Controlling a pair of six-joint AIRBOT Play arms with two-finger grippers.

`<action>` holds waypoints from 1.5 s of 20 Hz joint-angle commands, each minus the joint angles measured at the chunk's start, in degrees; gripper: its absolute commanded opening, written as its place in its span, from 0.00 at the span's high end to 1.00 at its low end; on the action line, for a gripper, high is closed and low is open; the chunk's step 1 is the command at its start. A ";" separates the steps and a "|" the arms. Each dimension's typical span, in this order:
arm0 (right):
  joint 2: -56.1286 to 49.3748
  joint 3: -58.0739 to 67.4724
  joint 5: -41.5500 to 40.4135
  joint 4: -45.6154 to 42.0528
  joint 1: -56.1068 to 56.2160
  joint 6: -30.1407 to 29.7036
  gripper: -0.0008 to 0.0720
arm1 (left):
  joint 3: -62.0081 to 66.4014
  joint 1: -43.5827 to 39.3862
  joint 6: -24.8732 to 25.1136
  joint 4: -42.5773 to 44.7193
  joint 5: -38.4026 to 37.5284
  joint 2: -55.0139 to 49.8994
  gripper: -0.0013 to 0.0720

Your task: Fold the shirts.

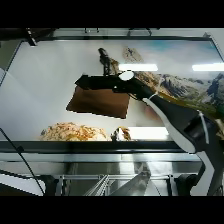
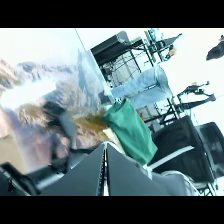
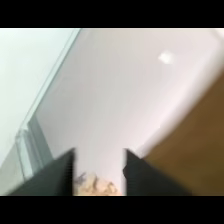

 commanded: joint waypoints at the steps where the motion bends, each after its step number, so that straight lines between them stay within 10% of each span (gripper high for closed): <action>1: -4.66 7.34 8.92 -0.76 -0.70 5.31 0.96 | -1.27 1.84 0.20 -0.83 -4.04 1.25 0.97; 8: 6.23 3.91 36.74 -32.17 -15.41 28.37 0.96 | -17.53 0.22 9.38 -0.11 -5.27 7.91 0.97; 12: 16.09 -8.04 35.36 -48.26 -21.97 34.38 0.96 | -30.82 0.20 13.73 1.31 -3.50 14.69 0.97; 13: 16.59 -10.64 34.51 -48.74 -23.02 35.87 0.84 | -33.42 0.20 13.92 1.29 -2.86 16.00 0.97; 15: 15.52 -14.40 31.41 -48.65 -23.98 39.91 0.19 | -36.85 0.22 15.13 1.27 -2.32 17.51 0.97; 20: 5.51 -16.00 24.94 -33.20 -23.28 36.06 0.11 | -41.55 0.22 15.58 1.29 -1.66 17.66 0.97; 27: -1.77 -15.93 25.09 -10.03 -20.61 23.30 0.15 | -45.66 0.22 17.66 1.20 -1.51 17.64 0.97; 29: -1.20 -15.87 28.50 3.04 -20.85 13.75 0.95 | -45.66 0.22 17.66 0.55 -1.55 17.66 0.97; 30: -0.39 -15.85 30.40 8.02 -21.31 11.74 0.96 | -45.66 0.22 17.66 0.44 -1.57 17.68 0.97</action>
